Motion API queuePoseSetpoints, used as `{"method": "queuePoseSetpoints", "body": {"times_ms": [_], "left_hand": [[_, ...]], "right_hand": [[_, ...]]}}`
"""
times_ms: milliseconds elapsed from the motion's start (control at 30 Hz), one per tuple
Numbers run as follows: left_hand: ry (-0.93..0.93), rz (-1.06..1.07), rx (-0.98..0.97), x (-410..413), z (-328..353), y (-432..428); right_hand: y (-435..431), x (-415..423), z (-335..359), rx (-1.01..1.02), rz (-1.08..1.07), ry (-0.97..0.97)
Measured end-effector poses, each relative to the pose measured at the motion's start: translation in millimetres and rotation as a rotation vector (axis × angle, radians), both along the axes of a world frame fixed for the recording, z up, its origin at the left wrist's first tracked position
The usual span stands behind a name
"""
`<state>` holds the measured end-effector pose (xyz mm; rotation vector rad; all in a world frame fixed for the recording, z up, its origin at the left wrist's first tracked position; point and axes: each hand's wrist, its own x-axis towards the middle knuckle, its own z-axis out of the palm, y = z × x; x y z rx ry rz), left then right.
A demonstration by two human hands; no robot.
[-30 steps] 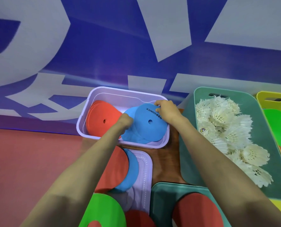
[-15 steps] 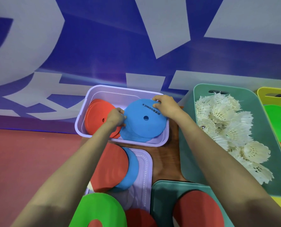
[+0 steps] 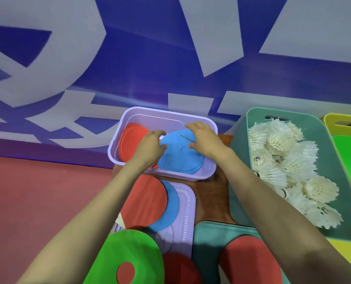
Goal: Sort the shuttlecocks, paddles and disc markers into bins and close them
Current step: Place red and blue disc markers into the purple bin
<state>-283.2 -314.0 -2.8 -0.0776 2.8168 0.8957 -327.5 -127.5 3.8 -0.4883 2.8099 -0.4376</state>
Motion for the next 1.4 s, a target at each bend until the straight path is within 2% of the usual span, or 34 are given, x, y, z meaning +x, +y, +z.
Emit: {"method": "queuePoseSetpoints", "body": {"times_ms": [200, 267, 333, 400, 500, 600, 667, 767, 900, 1000, 1133, 1400], "left_hand": [[0.292, -0.082, 0.077, 94.6, 22.8, 22.1], [0.29, -0.141, 0.086, 130.4, 18.5, 27.8], [0.202, -0.233, 0.078, 161.5, 7.7, 33.2], [0.072, -0.351, -0.01, 186.0, -6.2, 39.1], [0.0, -0.549, -0.32, 209.9, -26.0, 48.2], [-0.024, -0.616, -0.51, 226.7, -40.2, 56.5], [-0.053, -0.642, -0.55, 234.0, -49.5, 60.6], [-0.097, -0.649, -0.48, 239.6, -58.2, 63.8], [-0.133, -0.665, -0.471, 246.2, -59.0, 65.7], [-0.189, -0.607, -0.34, 248.6, -58.7, 64.6], [-0.136, -0.385, -0.026, 239.4, -58.2, 61.9], [0.044, -0.074, 0.476, 199.0, -21.6, 66.7]], "right_hand": [[17.8, 97.6, 33.9, -0.141, 0.054, 0.242], [27.7, 140.7, 32.5, -0.216, 0.083, 0.309], [38.3, 180.3, 20.3, -0.225, 0.134, 0.31], [47.0, 212.9, 1.4, -0.168, 0.159, 0.209], [53.3, 252.7, -30.3, 0.014, 0.058, -0.147], [51.0, 281.2, -58.0, -0.029, -0.052, -0.389], [46.7, 292.3, -70.3, -0.027, -0.081, -0.448], [39.3, 305.5, -82.4, -0.115, -0.167, -0.51], [36.6, 317.2, -91.7, -0.246, -0.255, -0.476], [40.1, 318.1, -82.6, -0.403, -0.324, -0.424], [57.0, 297.7, -48.4, -0.503, -0.312, -0.159], [69.3, 252.2, 19.0, -0.433, -0.106, 0.255]]}}
